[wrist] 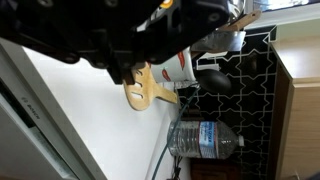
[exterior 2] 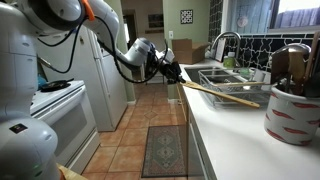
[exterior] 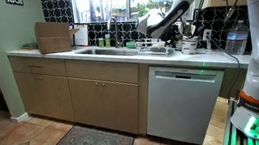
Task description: Slide the wooden spoon forward, pick up the wooden spoon and put it in the utensil holder
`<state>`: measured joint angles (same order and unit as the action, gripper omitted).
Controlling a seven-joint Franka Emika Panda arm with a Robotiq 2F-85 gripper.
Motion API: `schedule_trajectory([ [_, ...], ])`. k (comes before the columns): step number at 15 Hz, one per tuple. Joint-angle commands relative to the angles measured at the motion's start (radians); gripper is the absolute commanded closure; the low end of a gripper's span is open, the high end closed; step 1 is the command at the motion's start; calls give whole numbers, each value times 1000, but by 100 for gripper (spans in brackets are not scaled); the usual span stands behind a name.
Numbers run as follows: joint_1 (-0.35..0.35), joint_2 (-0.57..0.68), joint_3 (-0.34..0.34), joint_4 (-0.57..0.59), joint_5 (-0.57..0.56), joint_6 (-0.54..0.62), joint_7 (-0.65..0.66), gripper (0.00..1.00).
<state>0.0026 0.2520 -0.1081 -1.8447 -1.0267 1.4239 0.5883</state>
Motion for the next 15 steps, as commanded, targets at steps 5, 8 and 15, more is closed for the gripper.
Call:
schedule_trajectory([
  [5,-38,-210,11,-38,-30,5,-169,99],
  [8,-67,-276,-1,-23,-14,52,-239,99],
  [15,-140,-366,-63,45,99,239,-383,99],
])
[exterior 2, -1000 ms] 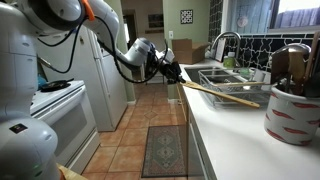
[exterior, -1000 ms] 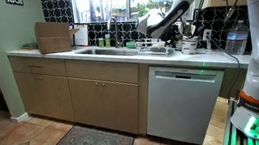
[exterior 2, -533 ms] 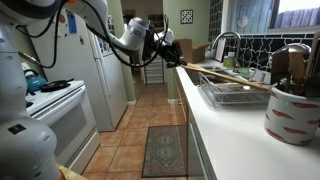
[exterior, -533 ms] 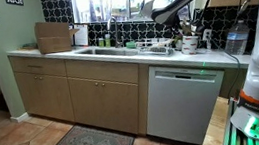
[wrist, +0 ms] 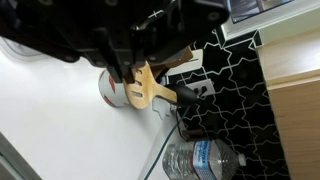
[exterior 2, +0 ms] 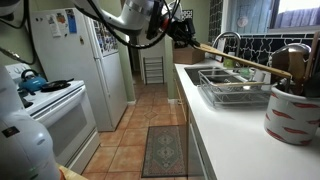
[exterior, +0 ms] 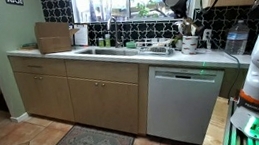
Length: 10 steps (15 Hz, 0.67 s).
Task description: Slide the wooden spoon forward, pick up the wooden spoon and put it in the utensil holder
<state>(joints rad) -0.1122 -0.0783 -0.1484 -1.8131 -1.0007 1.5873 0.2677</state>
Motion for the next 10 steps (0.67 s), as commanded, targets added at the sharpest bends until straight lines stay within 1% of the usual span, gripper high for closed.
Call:
schedule_trajectory([
  [1,-33,-39,-33,27,113,106,-86,99],
  [4,-53,-53,-63,43,246,201,-148,99],
  [6,-65,-64,-74,44,305,236,-178,99],
  [9,-79,-82,-72,38,330,219,-176,99],
  [10,-79,-55,-61,58,298,213,-160,94],
])
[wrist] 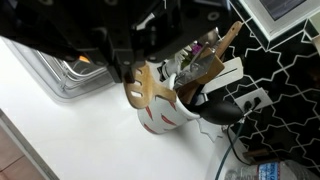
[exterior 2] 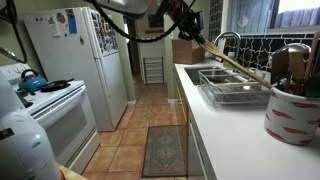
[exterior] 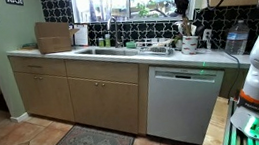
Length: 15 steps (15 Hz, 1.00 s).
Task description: Slide the wooden spoon forward, pick up the wooden spoon and put it in the utensil holder
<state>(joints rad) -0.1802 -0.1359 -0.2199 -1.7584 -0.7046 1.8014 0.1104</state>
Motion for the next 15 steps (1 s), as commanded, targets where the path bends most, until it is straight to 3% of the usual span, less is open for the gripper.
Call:
schedule_trajectory([
  [1,-14,-1,9,4,7,-1,-3,94],
  [8,-15,-4,9,4,11,-1,-3,94],
  [9,-15,-4,9,4,11,-1,-3,99],
  [15,-12,-51,19,4,-4,-73,-68,99],
])
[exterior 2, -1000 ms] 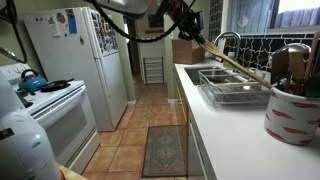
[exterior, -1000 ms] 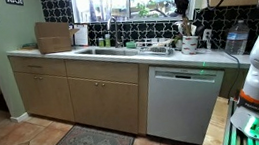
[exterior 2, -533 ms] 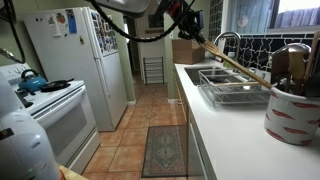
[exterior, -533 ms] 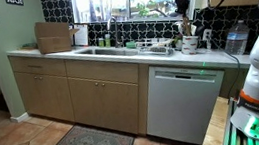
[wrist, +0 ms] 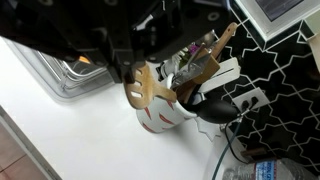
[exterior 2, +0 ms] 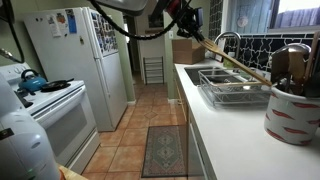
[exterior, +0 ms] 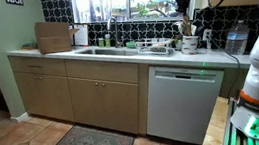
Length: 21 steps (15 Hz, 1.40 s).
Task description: Slide the wooden spoon forward, pick up the wooden spoon and put it in the utensil holder
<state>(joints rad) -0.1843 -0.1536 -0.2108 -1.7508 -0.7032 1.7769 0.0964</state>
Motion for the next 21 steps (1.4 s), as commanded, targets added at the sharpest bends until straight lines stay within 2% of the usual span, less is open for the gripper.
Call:
schedule_trajectory([
  [1,-8,-36,12,1,-7,-80,-77,99],
  [5,-10,-52,2,15,3,-138,-165,99],
  [10,-29,-48,-31,59,27,-120,-226,99],
  [15,-37,12,-65,150,77,-109,-305,99],
  [21,-61,109,-101,270,197,-92,-416,99],
])
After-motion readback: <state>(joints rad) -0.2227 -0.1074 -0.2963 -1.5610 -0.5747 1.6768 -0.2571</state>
